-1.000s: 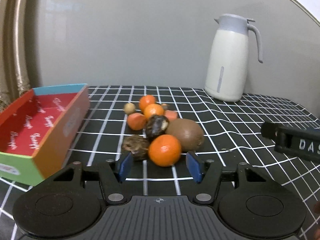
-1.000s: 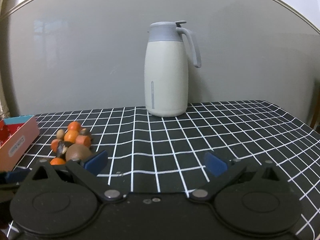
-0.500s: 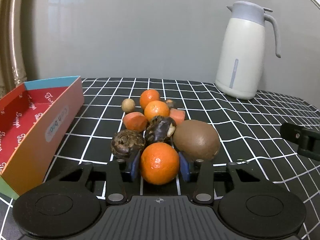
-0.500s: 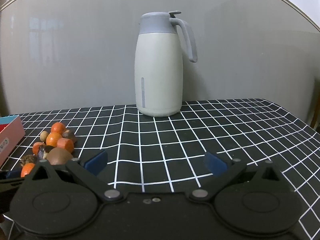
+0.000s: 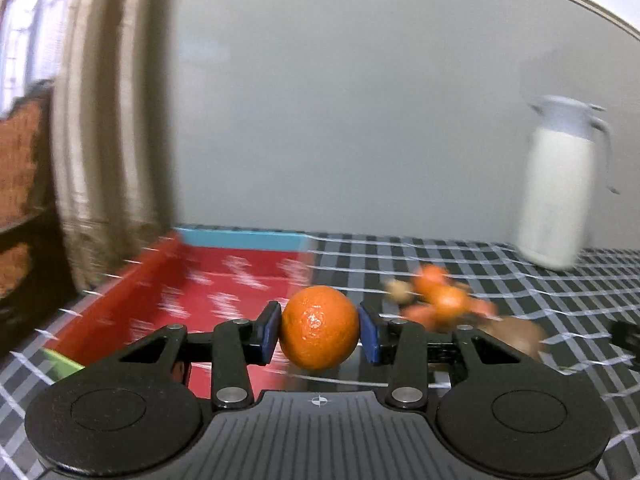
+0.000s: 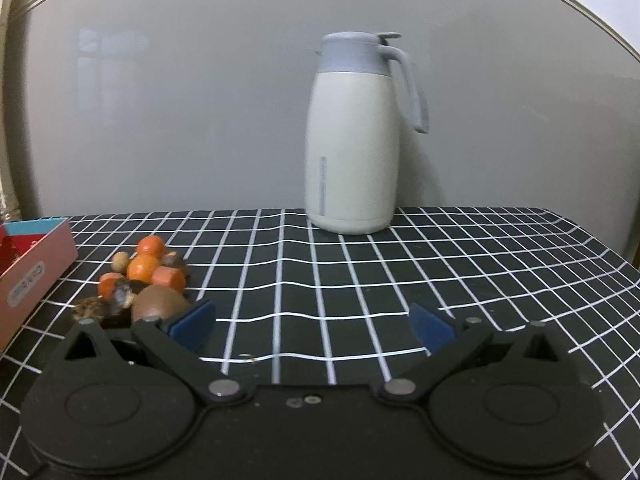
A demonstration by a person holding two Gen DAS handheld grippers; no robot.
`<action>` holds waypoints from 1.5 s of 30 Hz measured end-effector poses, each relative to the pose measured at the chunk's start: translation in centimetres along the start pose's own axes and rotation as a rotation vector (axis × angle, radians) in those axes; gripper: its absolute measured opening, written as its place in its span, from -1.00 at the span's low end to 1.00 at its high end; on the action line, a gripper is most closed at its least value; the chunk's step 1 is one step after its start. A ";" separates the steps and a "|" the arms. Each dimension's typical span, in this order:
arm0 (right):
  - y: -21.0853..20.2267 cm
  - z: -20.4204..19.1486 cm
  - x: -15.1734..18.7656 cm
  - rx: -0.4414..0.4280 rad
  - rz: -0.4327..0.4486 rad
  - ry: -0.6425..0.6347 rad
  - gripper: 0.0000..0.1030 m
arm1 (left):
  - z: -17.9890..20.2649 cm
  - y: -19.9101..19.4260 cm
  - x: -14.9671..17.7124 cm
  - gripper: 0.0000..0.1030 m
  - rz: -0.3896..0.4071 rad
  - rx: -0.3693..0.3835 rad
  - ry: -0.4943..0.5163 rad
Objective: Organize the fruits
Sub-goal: 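Carry the mandarin into the red box and open the left gripper, then grasp the brown kiwi with the right gripper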
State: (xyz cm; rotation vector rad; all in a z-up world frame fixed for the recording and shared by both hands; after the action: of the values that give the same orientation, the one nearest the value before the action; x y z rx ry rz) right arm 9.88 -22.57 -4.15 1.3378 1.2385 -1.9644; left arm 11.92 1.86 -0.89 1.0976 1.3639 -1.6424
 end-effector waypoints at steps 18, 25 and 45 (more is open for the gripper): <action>-0.9 -6.4 0.4 -0.109 0.043 -0.100 1.00 | -10.9 1.2 1.1 -0.19 -0.074 -0.149 -0.102; -1.5 -6.7 0.2 -0.132 0.061 -0.109 1.00 | -11.0 0.7 1.0 0.13 -0.058 -0.170 -0.079; -2.5 -4.8 0.6 -0.198 0.096 -0.173 1.00 | -6.1 -2.4 0.6 1.00 0.033 -0.177 0.000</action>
State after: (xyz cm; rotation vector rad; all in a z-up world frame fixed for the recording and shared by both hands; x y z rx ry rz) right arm 10.05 -17.09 -4.24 1.0859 1.2271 -1.7977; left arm 10.47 8.28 -0.99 1.0108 1.4524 -1.4677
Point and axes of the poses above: each gripper's, at about its wrist camera, not at the fingertips, and y roughly the way its jaws point, z to its right, x to its underside, the point moved 5 cm from there along y, roughly the way its jaws point, and after that the axes turned 15 degrees about x, right-handed, at the moved point
